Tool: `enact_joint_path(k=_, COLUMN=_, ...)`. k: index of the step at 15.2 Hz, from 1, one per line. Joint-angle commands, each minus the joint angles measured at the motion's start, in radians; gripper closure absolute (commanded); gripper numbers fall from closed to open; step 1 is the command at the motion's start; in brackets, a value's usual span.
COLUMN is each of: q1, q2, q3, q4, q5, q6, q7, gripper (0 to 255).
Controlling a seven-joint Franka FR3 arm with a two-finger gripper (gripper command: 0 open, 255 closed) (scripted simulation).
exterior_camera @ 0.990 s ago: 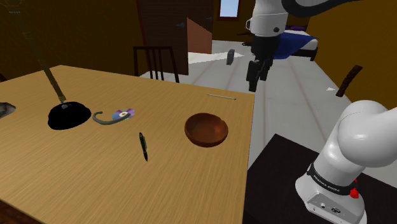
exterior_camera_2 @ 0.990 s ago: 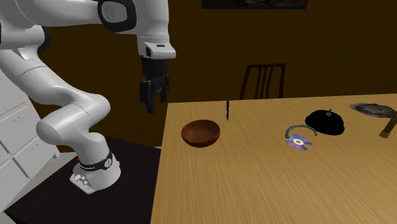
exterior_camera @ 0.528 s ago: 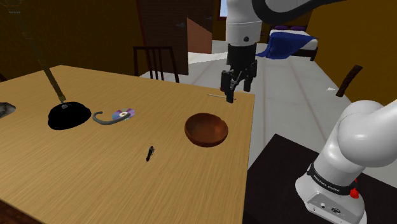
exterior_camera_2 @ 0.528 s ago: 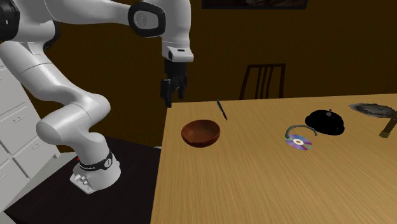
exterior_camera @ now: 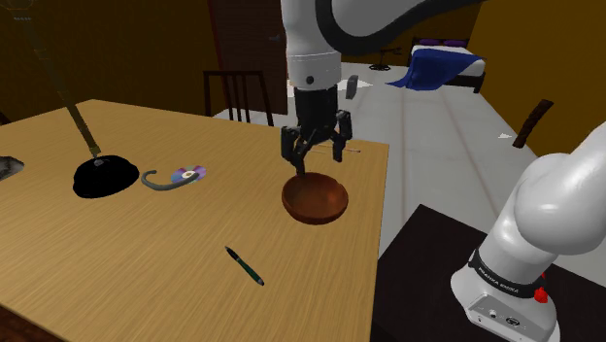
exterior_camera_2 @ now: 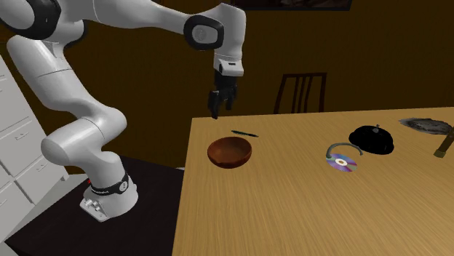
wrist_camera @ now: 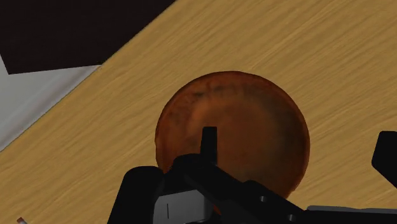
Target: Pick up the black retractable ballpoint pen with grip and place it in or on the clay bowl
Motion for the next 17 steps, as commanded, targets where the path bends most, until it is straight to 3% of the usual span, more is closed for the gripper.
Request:
enact_joint_path(k=1, q1=-0.004, q2=0.067, q3=0.034, q4=0.049, q5=-0.001, q6=0.014, q7=0.083, gripper=0)
enact_joint_path(k=9, q1=0.021, q2=0.419, q3=0.13, q4=0.329, q5=-0.104, q6=0.055, q7=0.416, gripper=0)
enact_joint_path(k=17, q1=0.15, q2=0.766, q3=0.108, q4=0.693, q5=-0.231, q6=0.016, q7=0.674, gripper=0)
